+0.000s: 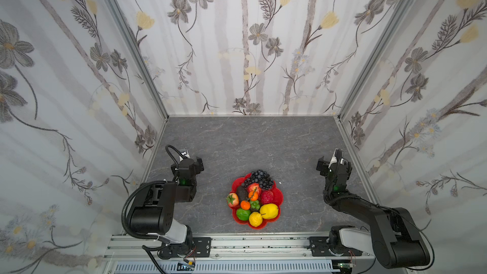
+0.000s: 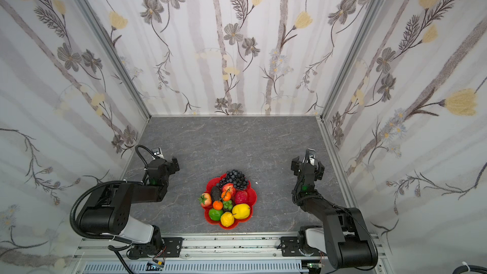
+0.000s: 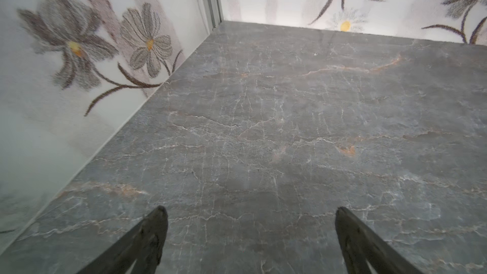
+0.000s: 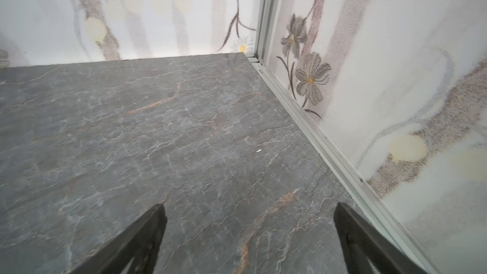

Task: Arrange fruit in a fruit bowl
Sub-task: Reset both arms

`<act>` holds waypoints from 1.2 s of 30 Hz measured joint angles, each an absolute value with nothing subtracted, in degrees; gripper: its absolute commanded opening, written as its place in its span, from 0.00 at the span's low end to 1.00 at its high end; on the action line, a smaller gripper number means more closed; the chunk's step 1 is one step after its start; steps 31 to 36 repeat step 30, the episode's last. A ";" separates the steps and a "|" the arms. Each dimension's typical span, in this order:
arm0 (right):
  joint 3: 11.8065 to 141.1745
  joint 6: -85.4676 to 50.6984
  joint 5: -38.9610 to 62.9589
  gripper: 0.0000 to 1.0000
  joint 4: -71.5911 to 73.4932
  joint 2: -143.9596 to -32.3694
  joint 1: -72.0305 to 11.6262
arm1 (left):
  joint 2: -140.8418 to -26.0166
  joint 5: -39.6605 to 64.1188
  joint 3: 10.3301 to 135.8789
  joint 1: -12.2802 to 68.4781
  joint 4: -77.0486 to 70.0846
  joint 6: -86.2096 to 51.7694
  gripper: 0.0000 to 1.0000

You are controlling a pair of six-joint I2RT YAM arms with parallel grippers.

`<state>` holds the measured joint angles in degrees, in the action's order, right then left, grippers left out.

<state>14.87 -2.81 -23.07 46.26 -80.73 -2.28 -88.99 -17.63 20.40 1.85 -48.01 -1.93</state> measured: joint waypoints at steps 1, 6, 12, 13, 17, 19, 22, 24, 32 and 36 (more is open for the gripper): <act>15.62 -3.07 -21.23 0.99 46.70 -81.06 -1.10 | -89.32 -16.58 20.62 1.83 -48.23 -1.93 1.00; 21.71 -3.11 -9.47 0.99 46.19 -85.89 0.69 | -89.69 -13.23 21.23 1.65 -50.76 -1.96 1.00; 20.97 -3.01 -7.46 0.99 48.07 -86.24 0.71 | -89.80 -11.97 21.23 1.61 -51.00 -1.96 1.00; 20.64 -3.01 -7.46 0.99 48.64 -86.48 0.69 | -89.80 -11.97 21.23 1.61 -51.13 -1.96 1.00; 20.91 -2.98 -7.27 0.99 48.66 -86.65 0.60 | -89.80 -11.97 21.23 1.61 -51.16 -1.96 1.00; 21.34 -2.61 -5.58 0.99 48.53 -86.72 0.60 | -89.80 -11.97 21.23 1.61 -51.16 -1.96 1.00; 21.63 -2.31 -4.14 1.00 48.56 -86.72 0.60 | -89.80 -11.97 21.23 1.61 -51.16 -1.96 1.00; 21.78 -2.09 -3.27 0.99 48.29 -86.76 0.58 | -89.80 -11.97 21.23 1.61 -51.16 -1.96 1.00; 22.20 -1.80 -2.94 0.99 48.14 -86.94 0.60 | -89.80 -11.97 21.23 1.61 -51.16 -1.96 1.00; 22.20 -1.80 -2.94 0.99 48.14 -86.94 0.60 | -89.80 -11.97 21.23 1.61 -51.16 -1.96 1.00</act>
